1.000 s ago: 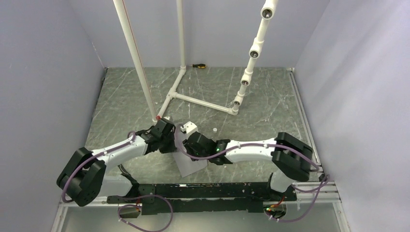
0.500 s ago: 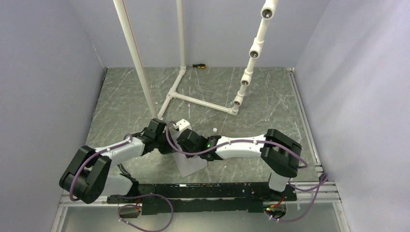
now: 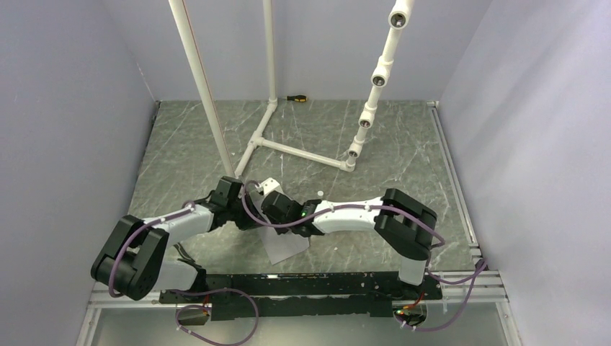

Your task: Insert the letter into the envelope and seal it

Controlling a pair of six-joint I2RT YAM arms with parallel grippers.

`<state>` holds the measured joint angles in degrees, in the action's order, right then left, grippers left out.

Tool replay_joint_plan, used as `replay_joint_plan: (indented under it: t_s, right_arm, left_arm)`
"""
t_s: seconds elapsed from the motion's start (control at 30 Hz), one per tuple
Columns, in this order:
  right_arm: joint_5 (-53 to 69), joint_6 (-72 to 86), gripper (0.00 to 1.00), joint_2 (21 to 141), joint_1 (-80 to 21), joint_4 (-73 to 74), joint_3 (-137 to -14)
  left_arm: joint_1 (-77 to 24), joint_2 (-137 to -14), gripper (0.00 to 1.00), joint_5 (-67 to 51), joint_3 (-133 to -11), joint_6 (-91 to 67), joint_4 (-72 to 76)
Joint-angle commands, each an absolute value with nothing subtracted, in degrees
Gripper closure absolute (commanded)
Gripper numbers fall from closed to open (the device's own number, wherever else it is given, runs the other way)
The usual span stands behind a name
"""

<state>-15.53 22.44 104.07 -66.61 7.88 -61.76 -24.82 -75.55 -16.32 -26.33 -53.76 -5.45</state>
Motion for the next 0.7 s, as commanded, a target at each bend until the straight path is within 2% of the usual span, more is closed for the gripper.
replay_joint_plan:
  t_s: [0.0, 0.23, 0.67]
  right_arm:
    - [-17.13, 21.71, 1.0, 106.37, -65.43, 8.13, -65.04]
    - [-16.42, 20.77, 1.0, 108.39, -64.2, 9.77, -66.43]
    - [-8.23, 19.1, 1.0, 101.45, -67.58, 12.18, -54.96]
  left_arm:
    - [-24.37, -76.86, 0.97, -16.01, -25.98, -53.5, -6.23]
    - [-24.01, -75.3, 0.97, -13.11, -26.51, -51.79, -10.47]
    - [-22.15, -79.72, 0.97, -15.06, -26.12, -55.1, -8.99]
